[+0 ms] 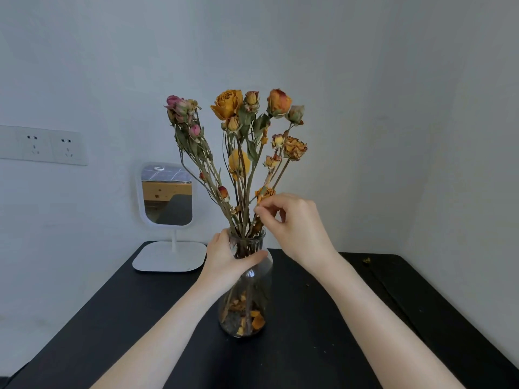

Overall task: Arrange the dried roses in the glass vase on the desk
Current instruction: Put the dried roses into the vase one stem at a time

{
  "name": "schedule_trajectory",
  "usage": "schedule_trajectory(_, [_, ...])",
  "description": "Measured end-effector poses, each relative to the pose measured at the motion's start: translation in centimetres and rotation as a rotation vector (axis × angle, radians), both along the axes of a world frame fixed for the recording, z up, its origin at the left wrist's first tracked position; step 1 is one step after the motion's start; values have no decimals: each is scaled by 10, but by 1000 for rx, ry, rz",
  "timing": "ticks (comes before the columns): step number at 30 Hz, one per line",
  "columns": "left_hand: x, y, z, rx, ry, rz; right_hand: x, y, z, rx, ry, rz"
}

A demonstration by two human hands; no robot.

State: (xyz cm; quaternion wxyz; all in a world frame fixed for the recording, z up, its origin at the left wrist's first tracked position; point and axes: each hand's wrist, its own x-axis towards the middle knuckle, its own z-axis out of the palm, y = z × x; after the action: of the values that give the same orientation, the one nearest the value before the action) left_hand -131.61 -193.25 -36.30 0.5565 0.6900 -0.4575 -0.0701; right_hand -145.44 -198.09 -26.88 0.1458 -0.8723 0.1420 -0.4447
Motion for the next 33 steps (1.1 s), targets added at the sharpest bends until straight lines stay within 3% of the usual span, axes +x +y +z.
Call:
schedule_trajectory(11, [-2,1,1,-21,-98,65,10,-6,-6,174,-225,-228])
schedule_trajectory(23, [-3,1,1,26,-116,82,1,-2,-8,169,-350,-25])
schedule_trajectory(29, [-2,1,-1,44,-127,100,-3,1,-5,288,-447,128])
schedule_trajectory(33, [-2,0,-2,35,-119,103,-3,-3,-6,331,-437,99])
